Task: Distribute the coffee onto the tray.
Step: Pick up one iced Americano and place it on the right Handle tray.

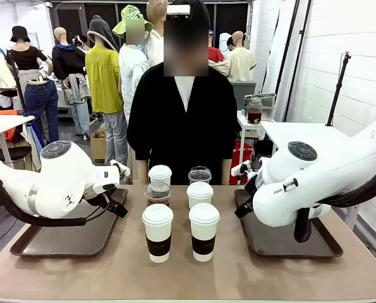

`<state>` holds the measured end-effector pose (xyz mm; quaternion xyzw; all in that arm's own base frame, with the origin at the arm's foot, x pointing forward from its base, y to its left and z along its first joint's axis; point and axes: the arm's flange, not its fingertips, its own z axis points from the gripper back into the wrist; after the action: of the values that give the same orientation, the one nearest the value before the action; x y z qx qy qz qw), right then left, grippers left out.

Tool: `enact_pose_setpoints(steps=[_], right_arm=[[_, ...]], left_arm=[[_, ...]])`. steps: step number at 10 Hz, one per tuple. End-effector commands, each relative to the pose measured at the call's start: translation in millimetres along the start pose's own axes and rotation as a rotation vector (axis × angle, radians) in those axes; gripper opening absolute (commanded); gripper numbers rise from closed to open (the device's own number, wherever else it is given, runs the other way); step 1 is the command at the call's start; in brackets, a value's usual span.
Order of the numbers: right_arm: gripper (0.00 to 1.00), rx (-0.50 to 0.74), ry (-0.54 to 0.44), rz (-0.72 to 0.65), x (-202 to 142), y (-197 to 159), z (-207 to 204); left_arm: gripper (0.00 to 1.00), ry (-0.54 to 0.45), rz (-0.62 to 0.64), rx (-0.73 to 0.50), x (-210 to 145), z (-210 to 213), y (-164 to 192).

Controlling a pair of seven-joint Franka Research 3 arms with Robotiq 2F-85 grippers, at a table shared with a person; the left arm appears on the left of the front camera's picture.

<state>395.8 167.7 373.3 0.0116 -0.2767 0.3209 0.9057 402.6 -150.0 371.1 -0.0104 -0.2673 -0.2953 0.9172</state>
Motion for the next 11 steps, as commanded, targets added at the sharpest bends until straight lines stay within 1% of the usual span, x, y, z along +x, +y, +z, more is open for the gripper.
enact_pose_setpoints(steps=[1,11], right_arm=[[1.0,0.0,0.0,0.0,0.0,0.0,0.0],[1.0,0.0,0.0,0.0,0.0,0.0,0.0]], left_arm=[[1.0,0.0,0.0,0.0,0.1,0.0,-0.1],[1.0,0.0,0.0,0.0,0.1,0.0,-0.1]])
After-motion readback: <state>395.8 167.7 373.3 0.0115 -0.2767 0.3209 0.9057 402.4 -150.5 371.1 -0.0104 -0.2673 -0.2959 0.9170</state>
